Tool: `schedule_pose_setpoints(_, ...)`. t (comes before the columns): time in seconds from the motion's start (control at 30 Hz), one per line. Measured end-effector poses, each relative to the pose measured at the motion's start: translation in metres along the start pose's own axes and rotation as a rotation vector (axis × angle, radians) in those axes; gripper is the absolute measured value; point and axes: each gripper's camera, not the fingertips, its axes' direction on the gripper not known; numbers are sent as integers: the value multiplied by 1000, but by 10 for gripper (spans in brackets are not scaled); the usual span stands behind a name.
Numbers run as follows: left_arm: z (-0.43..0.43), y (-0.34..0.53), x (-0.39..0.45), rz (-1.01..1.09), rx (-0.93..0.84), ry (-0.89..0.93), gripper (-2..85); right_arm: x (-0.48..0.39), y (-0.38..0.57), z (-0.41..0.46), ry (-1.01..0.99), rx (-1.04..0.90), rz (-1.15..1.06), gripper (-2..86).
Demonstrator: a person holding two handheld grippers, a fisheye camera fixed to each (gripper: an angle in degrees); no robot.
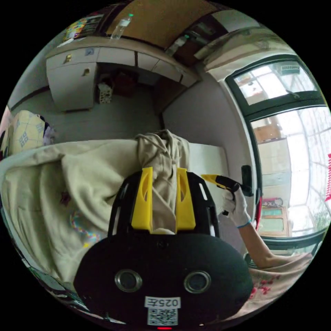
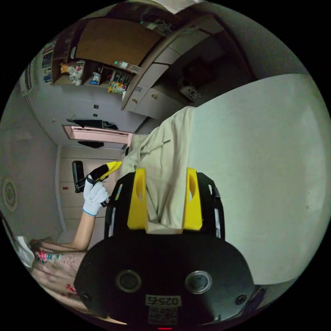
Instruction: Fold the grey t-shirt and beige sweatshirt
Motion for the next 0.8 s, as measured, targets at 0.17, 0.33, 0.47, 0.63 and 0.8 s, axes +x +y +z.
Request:
schedule_pose_setpoints(0.17,74,-46,-8,-110,-227,-228,91,10,-70,11,83,-93,81,164)
schedule_pose_setpoints(0.33,81,-45,-37,-275,-246,-157,68,-2,-102,25,116,-91,106,111)
schedule_pose_setpoints(0.47,62,-29,-34,-275,-154,-178,13,-21,-111,40,120,-176,10,21)
schedule_pose_setpoints(0.63,8,15,43,-59,121,-126,-7,-63,-27,-68,235,199,-136,5)
schedule_pose_setpoints(0.8,54,24,142,347,17,-56,-1,-72,116,-159,473,495,-52,6)
